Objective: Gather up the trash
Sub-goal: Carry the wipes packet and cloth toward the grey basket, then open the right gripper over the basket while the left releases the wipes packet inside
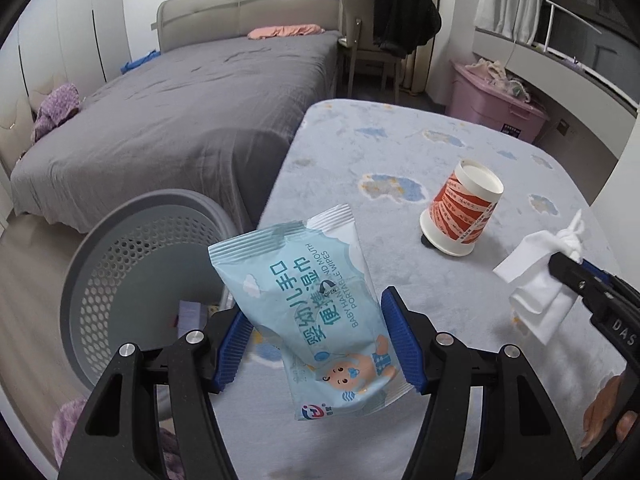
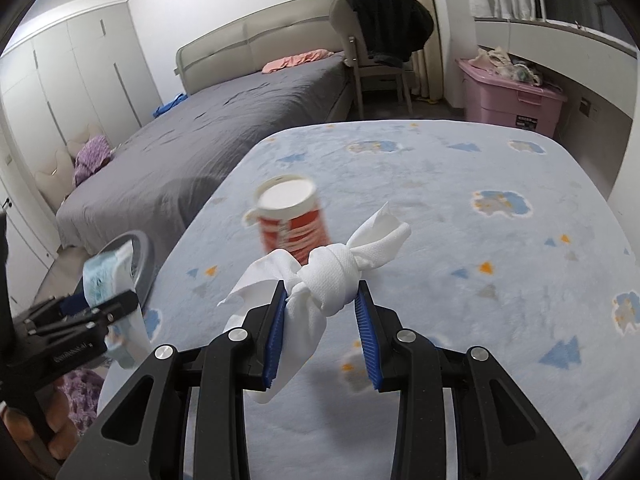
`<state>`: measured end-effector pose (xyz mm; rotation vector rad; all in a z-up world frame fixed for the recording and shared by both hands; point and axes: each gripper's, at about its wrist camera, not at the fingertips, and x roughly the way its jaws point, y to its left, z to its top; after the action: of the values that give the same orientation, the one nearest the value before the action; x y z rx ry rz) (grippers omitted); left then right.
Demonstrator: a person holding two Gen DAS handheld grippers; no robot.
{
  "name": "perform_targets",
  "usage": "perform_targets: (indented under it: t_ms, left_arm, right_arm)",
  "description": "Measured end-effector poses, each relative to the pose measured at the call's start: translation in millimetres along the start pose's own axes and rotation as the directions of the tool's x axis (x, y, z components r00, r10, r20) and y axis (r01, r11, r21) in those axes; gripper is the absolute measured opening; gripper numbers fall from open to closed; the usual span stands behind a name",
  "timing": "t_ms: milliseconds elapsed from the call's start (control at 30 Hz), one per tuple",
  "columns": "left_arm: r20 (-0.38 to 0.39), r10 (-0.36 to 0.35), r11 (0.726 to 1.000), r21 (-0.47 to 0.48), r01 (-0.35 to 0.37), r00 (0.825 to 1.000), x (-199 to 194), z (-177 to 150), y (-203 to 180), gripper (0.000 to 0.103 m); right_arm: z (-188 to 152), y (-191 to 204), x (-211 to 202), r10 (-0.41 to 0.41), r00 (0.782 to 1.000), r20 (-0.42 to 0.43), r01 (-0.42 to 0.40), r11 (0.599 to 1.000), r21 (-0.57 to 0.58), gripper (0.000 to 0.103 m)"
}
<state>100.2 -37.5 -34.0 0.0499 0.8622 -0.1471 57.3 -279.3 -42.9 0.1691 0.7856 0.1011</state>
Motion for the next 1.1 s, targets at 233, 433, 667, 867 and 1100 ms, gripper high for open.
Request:
perform_targets:
  t_ms: [233, 433, 667, 867, 1100]
  left_arm:
    - [0.049, 0.031, 0.999, -0.009, -0.031, 0.998, -15.0, 4.6, 49.2, 0.062]
    - [0.099, 0.097, 0.995, -0.016, -0.096, 0.99, -23.1, 10.6, 97.3, 0.062]
    - [0.109, 0.176, 0.981, -0.095, -0.166, 0.978, -19.9, 2.5, 151.7, 0.062]
    - [0.071, 0.185, 0.973, -0.151, -0.173, 0.98, -10.6, -7.4, 185.6, 0.062]
    - [0.014, 0.187, 0.965, -0.189, -0.181, 0.982, 8.1, -16.4, 208.4, 0.062]
  right_arm:
    - [-0.2, 45.8, 3.0, 0.033, 0.999, 0.008, -0.033, 0.999, -0.024, 0.033]
    - [3.8, 105.5, 15.0, 0.092, 0.996, 0.006, -0.091, 0.993, -0.068, 0.033]
    - [14.5, 164.6, 34.3, 0.147, 0.989, -0.007, -0.147, 0.981, -0.125, 0.033]
    - [22.2, 209.1, 51.8, 0.189, 0.982, -0.025, -0.191, 0.966, -0.177, 0.033]
    - [20.1, 246.3, 76.3, 0.217, 0.974, -0.07, -0.227, 0.948, -0.225, 0.033]
